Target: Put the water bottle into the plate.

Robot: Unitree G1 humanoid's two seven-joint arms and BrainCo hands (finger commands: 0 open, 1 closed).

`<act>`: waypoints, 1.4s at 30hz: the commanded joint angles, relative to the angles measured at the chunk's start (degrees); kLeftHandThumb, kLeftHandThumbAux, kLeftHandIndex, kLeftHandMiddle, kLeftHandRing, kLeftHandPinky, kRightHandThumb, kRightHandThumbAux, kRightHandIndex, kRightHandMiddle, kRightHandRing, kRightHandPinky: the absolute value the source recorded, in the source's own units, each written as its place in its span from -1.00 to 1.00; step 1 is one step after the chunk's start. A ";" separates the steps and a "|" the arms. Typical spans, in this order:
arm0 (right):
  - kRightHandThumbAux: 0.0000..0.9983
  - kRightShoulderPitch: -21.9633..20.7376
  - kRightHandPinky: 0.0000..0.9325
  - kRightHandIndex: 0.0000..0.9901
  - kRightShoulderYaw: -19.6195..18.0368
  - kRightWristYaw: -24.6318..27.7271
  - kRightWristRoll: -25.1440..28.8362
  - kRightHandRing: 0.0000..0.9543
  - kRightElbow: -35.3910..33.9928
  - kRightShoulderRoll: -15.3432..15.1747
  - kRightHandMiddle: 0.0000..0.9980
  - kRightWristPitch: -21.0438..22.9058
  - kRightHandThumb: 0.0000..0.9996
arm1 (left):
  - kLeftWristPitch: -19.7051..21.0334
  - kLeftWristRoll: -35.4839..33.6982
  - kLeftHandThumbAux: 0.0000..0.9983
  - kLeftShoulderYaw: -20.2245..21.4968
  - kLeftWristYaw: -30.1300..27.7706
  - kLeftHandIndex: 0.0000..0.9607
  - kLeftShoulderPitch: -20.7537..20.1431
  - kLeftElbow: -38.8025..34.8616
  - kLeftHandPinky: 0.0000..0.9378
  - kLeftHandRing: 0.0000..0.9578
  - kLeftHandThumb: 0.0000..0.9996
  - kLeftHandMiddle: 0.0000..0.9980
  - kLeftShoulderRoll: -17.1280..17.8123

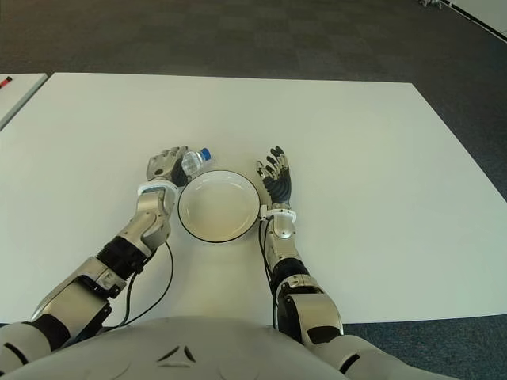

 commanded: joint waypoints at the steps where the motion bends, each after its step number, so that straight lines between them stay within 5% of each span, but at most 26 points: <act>1: 0.45 3.81 -0.61 -0.84 -0.39 0.00 0.60 -0.71 2.23 2.47 -0.74 2.67 -0.92 | -0.71 -1.20 0.42 0.48 1.28 -1.00 0.89 0.94 -0.49 -0.67 -0.05 -0.71 -0.46; 7: 0.44 3.91 -0.61 -0.86 -0.37 -0.06 0.52 -0.71 2.08 2.40 -0.75 2.42 -0.93 | -0.84 -1.78 0.37 0.82 2.46 -0.93 1.12 0.87 -0.40 -0.57 0.13 -0.62 -0.61; 16: 0.45 3.84 -0.59 -0.85 -0.47 -0.11 0.55 -0.69 2.10 2.31 -0.73 2.59 -0.93 | -1.15 -2.98 0.31 1.28 4.17 -0.63 1.12 1.44 -0.06 -0.18 0.40 -0.21 -0.92; 17: 0.45 3.85 -0.59 -0.85 -0.50 -0.16 0.58 -0.69 2.08 2.31 -0.73 2.59 -0.93 | -3.43 -4.33 0.31 2.04 6.07 -0.63 0.23 5.41 -0.05 -0.16 0.41 -0.19 -0.96; 19: 0.46 3.87 -0.58 -0.84 -0.56 -0.22 0.60 -0.68 2.05 2.31 -0.72 2.58 -0.93 | -6.50 -6.10 0.28 3.03 8.65 -0.52 -0.98 10.67 0.09 -0.06 0.76 -0.13 -1.06; 23: 0.46 3.86 -0.58 -0.84 -0.69 -0.21 0.73 -0.68 2.04 2.34 -0.71 2.63 -0.93 | -8.09 -6.92 0.26 3.57 10.23 -0.46 -1.58 12.85 0.16 -0.01 0.94 -0.09 -1.45; 42: 0.50 3.77 -0.53 -0.78 -1.71 0.27 2.64 -0.61 1.38 2.93 -0.64 2.70 -0.93 | -10.82 -9.11 0.32 4.84 10.66 -0.23 -1.43 16.13 0.09 0.04 1.00 -0.01 -2.10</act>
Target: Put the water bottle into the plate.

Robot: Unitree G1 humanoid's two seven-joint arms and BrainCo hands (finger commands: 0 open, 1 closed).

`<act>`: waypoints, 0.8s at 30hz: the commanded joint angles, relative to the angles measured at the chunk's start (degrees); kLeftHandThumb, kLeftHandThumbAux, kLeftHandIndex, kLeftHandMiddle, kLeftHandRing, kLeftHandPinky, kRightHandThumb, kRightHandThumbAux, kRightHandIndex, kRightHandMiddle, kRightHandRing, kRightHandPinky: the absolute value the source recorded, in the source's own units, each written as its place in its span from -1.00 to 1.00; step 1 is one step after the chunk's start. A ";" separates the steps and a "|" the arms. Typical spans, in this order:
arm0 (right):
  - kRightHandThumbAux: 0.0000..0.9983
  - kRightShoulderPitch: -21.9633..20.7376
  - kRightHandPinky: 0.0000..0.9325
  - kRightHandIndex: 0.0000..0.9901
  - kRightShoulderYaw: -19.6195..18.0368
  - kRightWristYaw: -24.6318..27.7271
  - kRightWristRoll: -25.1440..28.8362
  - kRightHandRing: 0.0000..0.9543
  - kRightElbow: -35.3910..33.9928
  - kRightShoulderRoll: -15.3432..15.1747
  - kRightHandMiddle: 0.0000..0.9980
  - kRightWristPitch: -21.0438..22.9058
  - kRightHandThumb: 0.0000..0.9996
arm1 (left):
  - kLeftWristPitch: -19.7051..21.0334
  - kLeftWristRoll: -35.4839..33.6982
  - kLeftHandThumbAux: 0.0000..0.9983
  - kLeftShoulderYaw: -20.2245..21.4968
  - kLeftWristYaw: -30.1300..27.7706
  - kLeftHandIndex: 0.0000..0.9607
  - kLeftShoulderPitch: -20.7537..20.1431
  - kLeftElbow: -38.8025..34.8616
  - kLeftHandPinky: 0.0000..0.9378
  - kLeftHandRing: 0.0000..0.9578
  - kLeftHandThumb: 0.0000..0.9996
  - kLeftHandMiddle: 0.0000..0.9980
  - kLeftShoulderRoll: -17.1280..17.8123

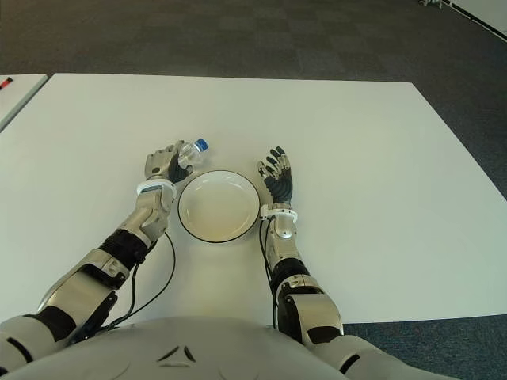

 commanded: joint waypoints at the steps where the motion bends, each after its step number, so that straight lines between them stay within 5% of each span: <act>1: 0.50 3.62 -0.53 -0.78 -0.54 -0.03 0.85 -0.61 1.66 2.95 -0.64 2.49 -0.92 | -1.01 -2.30 0.32 0.10 -0.49 -0.23 1.85 3.19 0.09 0.03 1.00 -0.01 -0.39; 4: 0.50 3.61 -0.53 -0.77 -0.72 0.05 1.06 -0.61 1.60 3.04 -0.64 2.44 -0.92 | -2.01 -2.56 0.32 0.18 -0.12 -0.22 1.85 3.83 0.06 0.03 1.00 -0.03 -0.23; 6: 0.50 3.61 -0.53 -0.76 -0.81 0.17 1.18 -0.60 1.58 3.08 -0.63 2.33 -0.92 | -2.59 -2.67 0.31 0.26 0.08 -0.20 1.83 4.14 0.40 0.06 0.94 -0.01 -0.16; 11: 0.48 3.45 -0.52 -0.75 -1.00 0.32 1.47 -0.60 1.64 3.08 -0.62 2.38 -0.91 | -4.31 -2.84 0.30 0.48 1.44 -0.19 1.52 5.65 0.66 0.09 0.90 0.00 -0.14; 24: 0.42 3.28 -0.50 -0.72 -1.18 0.40 1.99 -0.57 1.93 3.05 -0.60 1.66 -0.87 | -4.25 -2.84 0.30 0.79 4.97 -0.20 0.85 7.70 0.72 0.10 0.90 0.01 -1.26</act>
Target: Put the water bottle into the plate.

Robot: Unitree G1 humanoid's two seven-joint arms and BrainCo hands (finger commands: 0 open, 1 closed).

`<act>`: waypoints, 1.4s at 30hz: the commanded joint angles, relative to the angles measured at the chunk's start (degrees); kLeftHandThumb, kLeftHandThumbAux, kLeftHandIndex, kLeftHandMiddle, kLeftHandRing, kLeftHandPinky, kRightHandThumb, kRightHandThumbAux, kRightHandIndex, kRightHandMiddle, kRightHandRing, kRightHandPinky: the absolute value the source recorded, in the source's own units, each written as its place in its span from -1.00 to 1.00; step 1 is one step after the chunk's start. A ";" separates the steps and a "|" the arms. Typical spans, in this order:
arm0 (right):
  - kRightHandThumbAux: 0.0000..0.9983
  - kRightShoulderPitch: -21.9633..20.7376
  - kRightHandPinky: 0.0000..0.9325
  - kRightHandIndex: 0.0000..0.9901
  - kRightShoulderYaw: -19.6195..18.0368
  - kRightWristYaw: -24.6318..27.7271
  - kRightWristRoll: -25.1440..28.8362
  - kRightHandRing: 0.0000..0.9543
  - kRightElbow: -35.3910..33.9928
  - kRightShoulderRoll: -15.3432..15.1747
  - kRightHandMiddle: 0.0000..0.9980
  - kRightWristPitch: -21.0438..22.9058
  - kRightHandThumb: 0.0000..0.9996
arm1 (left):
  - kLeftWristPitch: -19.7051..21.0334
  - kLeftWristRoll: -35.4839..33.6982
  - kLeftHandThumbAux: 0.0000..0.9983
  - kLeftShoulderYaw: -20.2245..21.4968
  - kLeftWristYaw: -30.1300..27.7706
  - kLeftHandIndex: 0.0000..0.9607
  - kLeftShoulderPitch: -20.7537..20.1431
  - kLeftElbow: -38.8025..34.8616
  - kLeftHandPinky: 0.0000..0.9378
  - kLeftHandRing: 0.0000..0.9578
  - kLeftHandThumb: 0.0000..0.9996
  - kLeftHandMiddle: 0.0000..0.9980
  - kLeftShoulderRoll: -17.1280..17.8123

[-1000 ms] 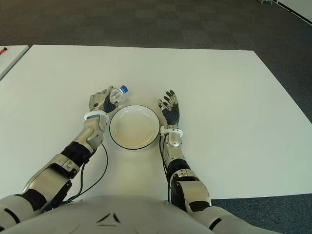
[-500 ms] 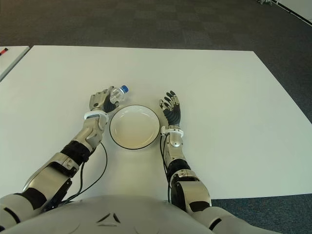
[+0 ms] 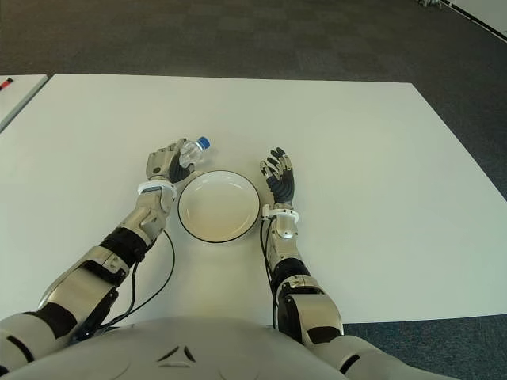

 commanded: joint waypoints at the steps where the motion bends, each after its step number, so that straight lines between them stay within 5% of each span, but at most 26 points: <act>1: 0.41 3.29 -0.49 -0.72 -0.74 -0.10 0.82 -0.56 2.05 3.03 -0.59 1.55 -0.86 | 0.18 -2.00 0.30 0.17 -0.02 -0.20 2.13 2.59 0.71 0.10 0.90 0.01 -0.79; 18: 0.43 3.01 -0.50 -0.72 -0.84 -0.28 0.73 -0.56 2.43 2.81 -0.59 2.24 -0.85 | -4.23 -3.66 0.30 1.47 2.95 -0.20 2.59 2.87 0.66 0.10 0.90 0.01 -0.65; 33: 0.47 2.93 -0.49 -0.72 -1.03 0.13 1.04 -0.55 2.47 2.97 -0.58 2.08 -0.86 | -7.13 -5.05 0.30 1.87 4.55 -0.20 2.66 3.47 0.38 0.09 0.90 0.01 -0.29; 42: 0.48 3.08 -0.50 -0.72 -0.94 0.73 1.15 -0.55 2.43 2.92 -0.58 1.75 -0.84 | -8.02 -6.42 0.30 2.63 4.92 -0.20 3.32 1.95 0.59 0.09 0.90 0.01 -0.04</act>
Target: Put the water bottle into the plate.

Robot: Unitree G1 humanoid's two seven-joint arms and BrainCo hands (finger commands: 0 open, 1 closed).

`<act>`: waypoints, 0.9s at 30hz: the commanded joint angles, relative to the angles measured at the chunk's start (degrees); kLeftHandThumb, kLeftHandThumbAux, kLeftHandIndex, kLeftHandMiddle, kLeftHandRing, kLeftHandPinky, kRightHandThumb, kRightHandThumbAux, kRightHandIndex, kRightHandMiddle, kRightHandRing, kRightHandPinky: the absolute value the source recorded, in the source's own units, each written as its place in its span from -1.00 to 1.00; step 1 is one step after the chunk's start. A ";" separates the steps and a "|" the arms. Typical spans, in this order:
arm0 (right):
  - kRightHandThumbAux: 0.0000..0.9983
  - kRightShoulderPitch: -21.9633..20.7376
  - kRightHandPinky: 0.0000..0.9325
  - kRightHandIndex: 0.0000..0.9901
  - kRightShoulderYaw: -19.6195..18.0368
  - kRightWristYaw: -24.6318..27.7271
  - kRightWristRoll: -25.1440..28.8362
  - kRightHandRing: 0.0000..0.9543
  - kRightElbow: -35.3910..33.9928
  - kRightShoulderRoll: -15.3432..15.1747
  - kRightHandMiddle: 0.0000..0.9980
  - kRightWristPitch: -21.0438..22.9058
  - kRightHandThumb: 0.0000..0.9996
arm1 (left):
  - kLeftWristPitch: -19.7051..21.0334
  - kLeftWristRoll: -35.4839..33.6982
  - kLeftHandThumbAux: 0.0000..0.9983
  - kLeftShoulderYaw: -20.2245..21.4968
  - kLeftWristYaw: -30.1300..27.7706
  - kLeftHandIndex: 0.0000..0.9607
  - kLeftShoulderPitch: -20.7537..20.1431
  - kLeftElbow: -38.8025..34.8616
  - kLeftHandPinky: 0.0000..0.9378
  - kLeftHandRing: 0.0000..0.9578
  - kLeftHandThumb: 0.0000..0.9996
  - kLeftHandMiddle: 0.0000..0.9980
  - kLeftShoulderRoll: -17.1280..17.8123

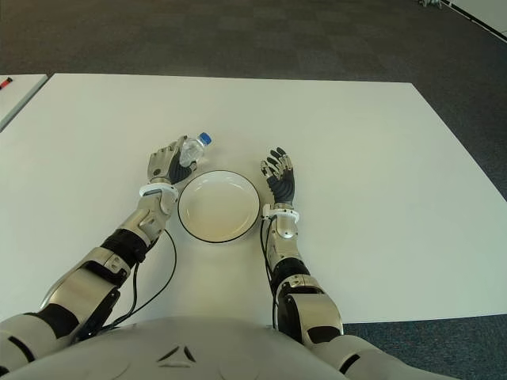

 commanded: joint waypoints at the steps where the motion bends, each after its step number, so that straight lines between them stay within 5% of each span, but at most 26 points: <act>1: 0.48 3.26 -0.50 -0.73 -0.46 0.07 0.46 -0.55 2.23 2.79 -0.58 2.02 -0.84 | -0.45 -2.06 0.30 0.78 -0.55 -0.20 3.08 0.01 0.60 0.09 0.90 0.01 -0.02; 12: 0.50 3.33 -0.51 -0.75 -0.14 -0.55 -0.13 -0.57 2.16 2.49 -0.60 2.70 -0.88 | -0.33 -4.57 0.30 3.24 -3.10 -0.19 6.81 -10.18 0.70 0.09 0.90 0.01 0.87; 22: 0.52 3.29 -0.51 -0.76 -0.27 -0.23 0.08 -0.58 2.19 2.49 -0.61 2.98 -0.90 | 6.31 -4.61 0.30 5.45 -9.32 -0.20 13.81 -30.92 0.73 0.09 0.90 0.01 0.88; 27: 0.53 3.30 -0.52 -0.76 -0.29 -0.36 -0.03 -0.59 2.16 2.52 -0.62 3.11 -0.90 | 8.08 -4.51 0.30 5.90 -10.19 -0.19 15.13 -34.60 0.75 0.09 0.90 0.01 0.34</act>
